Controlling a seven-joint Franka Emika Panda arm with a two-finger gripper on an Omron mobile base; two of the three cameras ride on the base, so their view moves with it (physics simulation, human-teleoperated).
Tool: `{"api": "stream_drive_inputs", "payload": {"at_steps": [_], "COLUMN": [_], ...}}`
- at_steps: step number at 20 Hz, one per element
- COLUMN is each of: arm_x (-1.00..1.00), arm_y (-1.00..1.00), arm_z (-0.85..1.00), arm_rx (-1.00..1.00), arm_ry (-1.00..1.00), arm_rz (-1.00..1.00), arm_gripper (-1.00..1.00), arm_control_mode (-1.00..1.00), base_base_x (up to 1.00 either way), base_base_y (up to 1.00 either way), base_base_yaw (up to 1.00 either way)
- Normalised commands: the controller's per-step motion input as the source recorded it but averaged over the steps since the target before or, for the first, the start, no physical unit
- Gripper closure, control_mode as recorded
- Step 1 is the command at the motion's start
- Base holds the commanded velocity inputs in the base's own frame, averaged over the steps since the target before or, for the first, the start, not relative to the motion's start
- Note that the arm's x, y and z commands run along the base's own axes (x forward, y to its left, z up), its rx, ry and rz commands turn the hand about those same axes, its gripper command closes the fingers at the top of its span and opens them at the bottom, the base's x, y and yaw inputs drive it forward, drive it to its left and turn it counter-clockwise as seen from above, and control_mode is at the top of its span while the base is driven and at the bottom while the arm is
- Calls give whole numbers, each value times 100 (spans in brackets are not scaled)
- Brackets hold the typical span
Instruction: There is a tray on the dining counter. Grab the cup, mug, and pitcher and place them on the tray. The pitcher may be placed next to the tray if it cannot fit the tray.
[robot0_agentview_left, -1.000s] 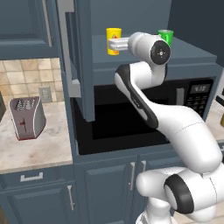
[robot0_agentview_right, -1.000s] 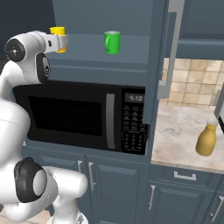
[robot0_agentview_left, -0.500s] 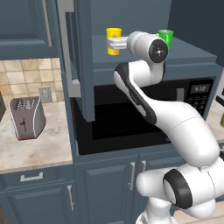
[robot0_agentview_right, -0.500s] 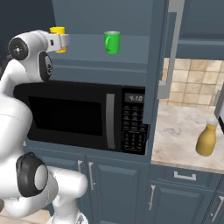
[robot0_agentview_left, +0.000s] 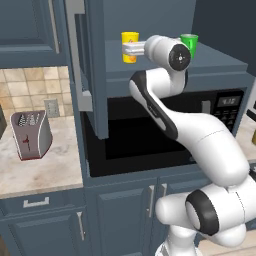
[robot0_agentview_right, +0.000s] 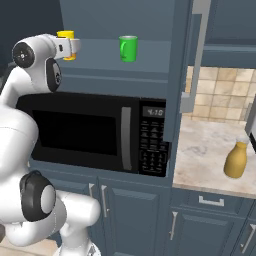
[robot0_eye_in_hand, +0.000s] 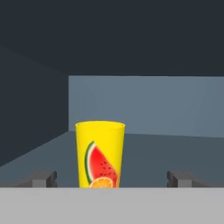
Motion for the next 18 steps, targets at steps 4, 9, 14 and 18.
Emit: {"api": "stream_drive_inputs", "payload": {"at_steps": [4, 9, 14, 18], "arm_x": [6, 5, 4, 10], "arm_y": [0, 0, 0, 0], "arm_z": [0, 0, 0, 0], "arm_rx": [0, 0, 0, 0], "arm_ry": [0, 0, 0, 0], "arm_rz": [0, 0, 0, 0], "arm_gripper": [-100, -100, -100, -100], "arm_control_mode": [-100, -100, -100, -100], "base_base_x": [0, 0, 0, 0], "base_base_y": [0, 0, 0, 0], "base_base_yaw": [0, 0, 0, 0]}}
